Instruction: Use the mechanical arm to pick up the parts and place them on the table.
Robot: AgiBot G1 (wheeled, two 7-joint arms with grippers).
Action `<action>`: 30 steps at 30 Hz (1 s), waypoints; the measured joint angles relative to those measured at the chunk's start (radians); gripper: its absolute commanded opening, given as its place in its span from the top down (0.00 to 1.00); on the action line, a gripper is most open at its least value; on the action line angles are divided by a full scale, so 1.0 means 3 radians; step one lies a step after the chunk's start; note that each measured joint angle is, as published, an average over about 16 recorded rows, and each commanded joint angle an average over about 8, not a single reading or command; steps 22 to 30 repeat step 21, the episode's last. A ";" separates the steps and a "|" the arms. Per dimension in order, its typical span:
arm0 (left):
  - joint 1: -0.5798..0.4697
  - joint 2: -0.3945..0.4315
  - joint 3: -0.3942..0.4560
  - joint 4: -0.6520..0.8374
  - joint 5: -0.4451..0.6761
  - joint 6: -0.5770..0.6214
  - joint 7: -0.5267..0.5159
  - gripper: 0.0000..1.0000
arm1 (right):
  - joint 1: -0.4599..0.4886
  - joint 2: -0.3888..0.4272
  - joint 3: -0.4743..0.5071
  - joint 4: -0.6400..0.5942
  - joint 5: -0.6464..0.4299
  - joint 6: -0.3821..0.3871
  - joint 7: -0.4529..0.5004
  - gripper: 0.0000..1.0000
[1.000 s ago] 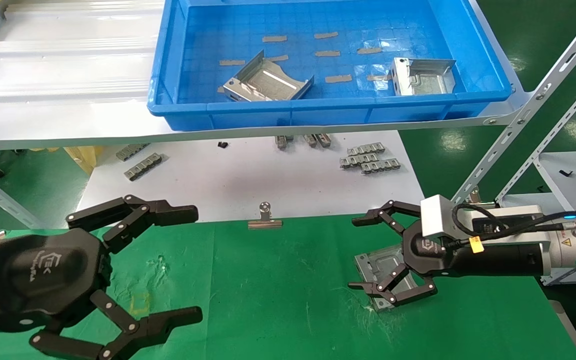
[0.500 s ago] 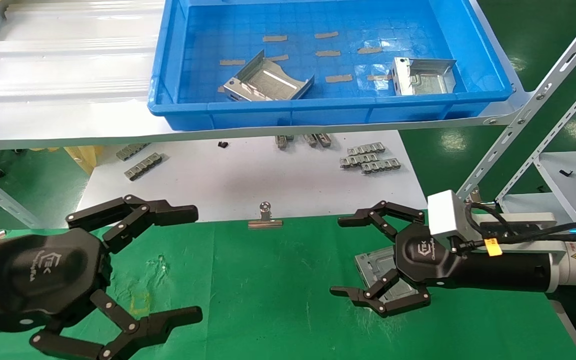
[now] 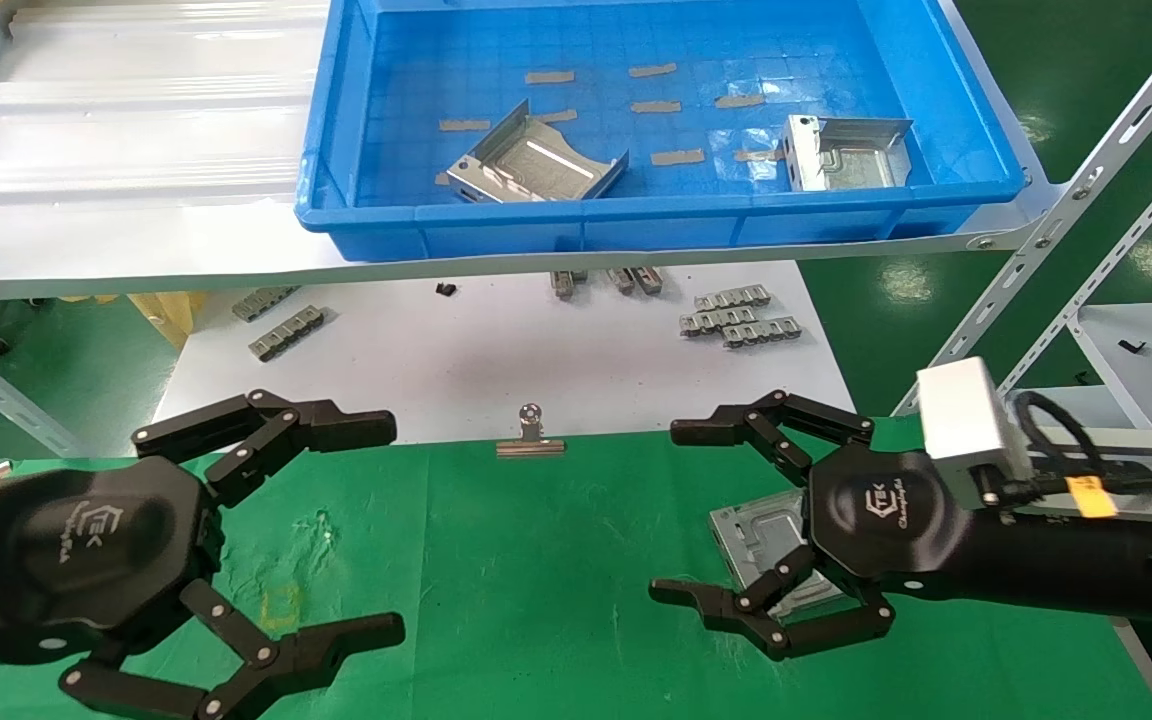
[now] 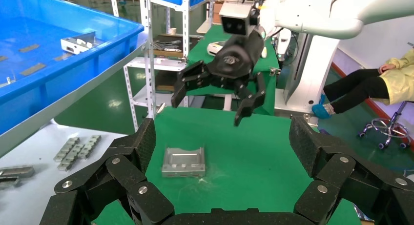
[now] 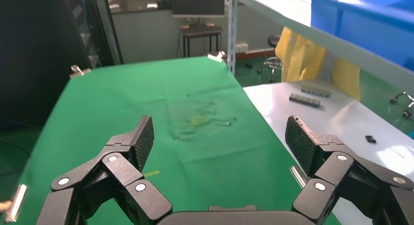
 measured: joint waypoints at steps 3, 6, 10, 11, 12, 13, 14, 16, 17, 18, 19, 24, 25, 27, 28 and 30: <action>0.0000 0.0000 0.0000 0.0000 0.0000 0.0000 0.0000 0.00 | -0.0110 0.0055 0.0150 0.0191 0.0029 0.0019 0.0141 0.00; 0.0000 0.0000 0.0000 0.0000 0.0000 0.0000 0.0000 0.00 | -0.0219 0.0110 0.0299 0.0382 0.0058 0.0038 0.0282 0.00; 0.0000 0.0000 0.0000 0.0000 0.0000 0.0000 0.0000 0.00 | -0.0366 0.0184 0.0499 0.0637 0.0098 0.0064 0.0470 0.00; 0.0000 0.0000 0.0000 0.0000 0.0000 0.0000 0.0000 0.00 | -0.0402 0.0203 0.0549 0.0700 0.0107 0.0070 0.0517 0.00; 0.0000 0.0000 0.0000 0.0000 0.0000 0.0000 0.0000 0.00 | -0.0438 0.0221 0.0599 0.0763 0.0117 0.0076 0.0563 0.00; 0.0000 0.0000 0.0000 0.0000 0.0000 0.0000 0.0000 0.00 | -0.0474 0.0239 0.0648 0.0826 0.0127 0.0082 0.0609 0.00; 0.0000 0.0000 0.0000 0.0000 0.0000 0.0000 0.0000 0.00 | -0.0506 0.0255 0.0692 0.0882 0.0135 0.0088 0.0651 0.00; 0.0000 0.0000 0.0000 0.0000 0.0000 0.0000 0.0000 0.00 | -0.0542 0.0273 0.0740 0.0944 0.0145 0.0094 0.0697 0.00; 0.0000 0.0000 0.0000 0.0000 0.0000 0.0000 0.0000 0.00 | -0.0560 0.0282 0.0764 0.0975 0.0149 0.0097 0.0719 0.00; 0.0000 0.0000 0.0000 0.0000 0.0000 0.0000 0.0000 0.00 | -0.0577 0.0291 0.0789 0.1006 0.0154 0.0100 0.0742 0.00; 0.0000 0.0000 0.0000 0.0000 0.0000 0.0000 0.0000 0.00 | -0.0595 0.0300 0.0812 0.1036 0.0159 0.0103 0.0764 0.00; 0.0000 0.0000 0.0000 0.0000 0.0000 0.0000 0.0000 0.00 | -0.0629 0.0317 0.0859 0.1096 0.0168 0.0109 0.0809 0.00; 0.0000 0.0000 0.0000 0.0000 0.0000 0.0000 0.0000 0.00 | -0.0629 0.0317 0.0859 0.1096 0.0168 0.0109 0.0809 0.00; 0.0000 0.0000 0.0000 0.0000 0.0000 0.0000 0.0000 0.00 | -0.0629 0.0317 0.0859 0.1096 0.0168 0.0109 0.0809 0.00; 0.0000 0.0000 0.0000 0.0000 0.0000 0.0000 0.0000 0.00 | -0.0629 0.0317 0.0859 0.1096 0.0168 0.0109 0.0809 0.00; 0.0000 0.0000 0.0000 0.0000 0.0000 0.0000 0.0000 0.00 | -0.0629 0.0317 0.0859 0.1096 0.0168 0.0109 0.0809 0.00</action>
